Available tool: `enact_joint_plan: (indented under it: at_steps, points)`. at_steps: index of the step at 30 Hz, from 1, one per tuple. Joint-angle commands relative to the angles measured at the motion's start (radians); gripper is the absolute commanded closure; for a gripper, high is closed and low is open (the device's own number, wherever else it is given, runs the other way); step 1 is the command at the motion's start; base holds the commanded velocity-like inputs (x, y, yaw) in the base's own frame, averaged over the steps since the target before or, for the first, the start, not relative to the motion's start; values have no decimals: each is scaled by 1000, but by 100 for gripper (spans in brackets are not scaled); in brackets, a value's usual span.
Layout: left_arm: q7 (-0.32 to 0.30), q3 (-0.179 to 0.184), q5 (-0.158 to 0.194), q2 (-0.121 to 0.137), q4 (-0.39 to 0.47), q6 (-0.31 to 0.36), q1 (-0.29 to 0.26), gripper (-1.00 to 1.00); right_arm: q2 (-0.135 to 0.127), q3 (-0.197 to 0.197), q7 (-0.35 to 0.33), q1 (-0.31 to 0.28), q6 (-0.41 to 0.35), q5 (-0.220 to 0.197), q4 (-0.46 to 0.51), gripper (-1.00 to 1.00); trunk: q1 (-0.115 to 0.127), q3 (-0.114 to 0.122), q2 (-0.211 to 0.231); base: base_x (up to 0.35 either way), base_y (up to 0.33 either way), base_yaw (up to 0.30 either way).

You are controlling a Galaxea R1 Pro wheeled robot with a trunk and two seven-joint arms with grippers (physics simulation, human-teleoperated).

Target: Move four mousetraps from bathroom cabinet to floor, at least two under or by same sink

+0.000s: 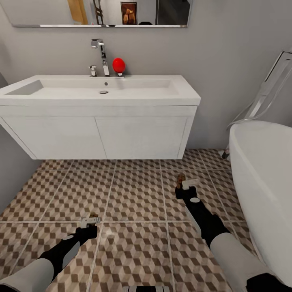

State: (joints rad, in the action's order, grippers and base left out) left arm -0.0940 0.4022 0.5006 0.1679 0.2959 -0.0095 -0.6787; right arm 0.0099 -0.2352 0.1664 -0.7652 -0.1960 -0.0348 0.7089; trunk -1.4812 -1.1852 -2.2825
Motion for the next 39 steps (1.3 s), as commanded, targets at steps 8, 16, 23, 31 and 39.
enact_joint_plan:
  at_steps: [8,16,23,31,39]
  points:
    - [1,4,6,4,4,-1,-1,100,3,1,-9,-25,130,-8,-113,100,-31,-26,-57,0,0,0]
    - [14,5,6,23,52,0,0,100,12,0,-48,-26,188,-8,-185,100,-46,-38,-85,0,0,0]
    - [18,4,7,29,59,9,0,100,13,0,-50,-26,193,-8,-187,100,-46,-38,-85,0,0,0]
    - [200,-15,7,14,229,385,-27,100,18,0,-50,-26,193,-8,-187,100,-46,-38,-85,0,0,0]
    - [325,-8,7,-7,382,422,-36,100,24,0,-48,-25,194,-7,-187,100,-46,-38,-85,0,0,0]
